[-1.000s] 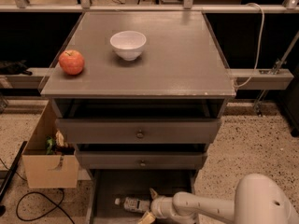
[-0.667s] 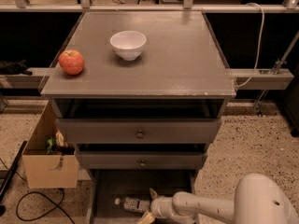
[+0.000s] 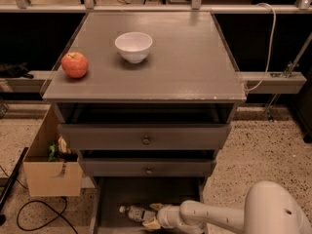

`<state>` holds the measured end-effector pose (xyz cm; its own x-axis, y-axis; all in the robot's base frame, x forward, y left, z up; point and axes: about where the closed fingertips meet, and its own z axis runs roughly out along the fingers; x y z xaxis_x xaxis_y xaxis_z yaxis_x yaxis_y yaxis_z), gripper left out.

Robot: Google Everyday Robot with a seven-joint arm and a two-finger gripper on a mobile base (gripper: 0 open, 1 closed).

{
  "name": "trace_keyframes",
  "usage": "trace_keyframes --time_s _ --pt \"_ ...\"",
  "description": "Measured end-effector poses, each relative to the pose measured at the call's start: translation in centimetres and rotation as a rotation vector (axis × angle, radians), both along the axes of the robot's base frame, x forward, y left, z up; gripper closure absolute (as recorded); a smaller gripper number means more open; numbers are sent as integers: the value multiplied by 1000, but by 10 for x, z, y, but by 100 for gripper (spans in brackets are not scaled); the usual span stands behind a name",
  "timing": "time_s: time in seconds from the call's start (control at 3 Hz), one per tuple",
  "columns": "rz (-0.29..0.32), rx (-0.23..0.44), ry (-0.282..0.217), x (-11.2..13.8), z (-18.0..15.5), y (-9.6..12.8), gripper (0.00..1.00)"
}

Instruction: Pick blue plastic bottle from bottom drawer and place on counter

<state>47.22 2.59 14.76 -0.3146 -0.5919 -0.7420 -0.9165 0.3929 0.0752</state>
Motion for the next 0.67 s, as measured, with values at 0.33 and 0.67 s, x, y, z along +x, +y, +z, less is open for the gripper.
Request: trace_keyframes --time_s 0.33,0.67 --pt "0 0 0 0 0 0 69" --pt "0 0 0 0 0 0 93"
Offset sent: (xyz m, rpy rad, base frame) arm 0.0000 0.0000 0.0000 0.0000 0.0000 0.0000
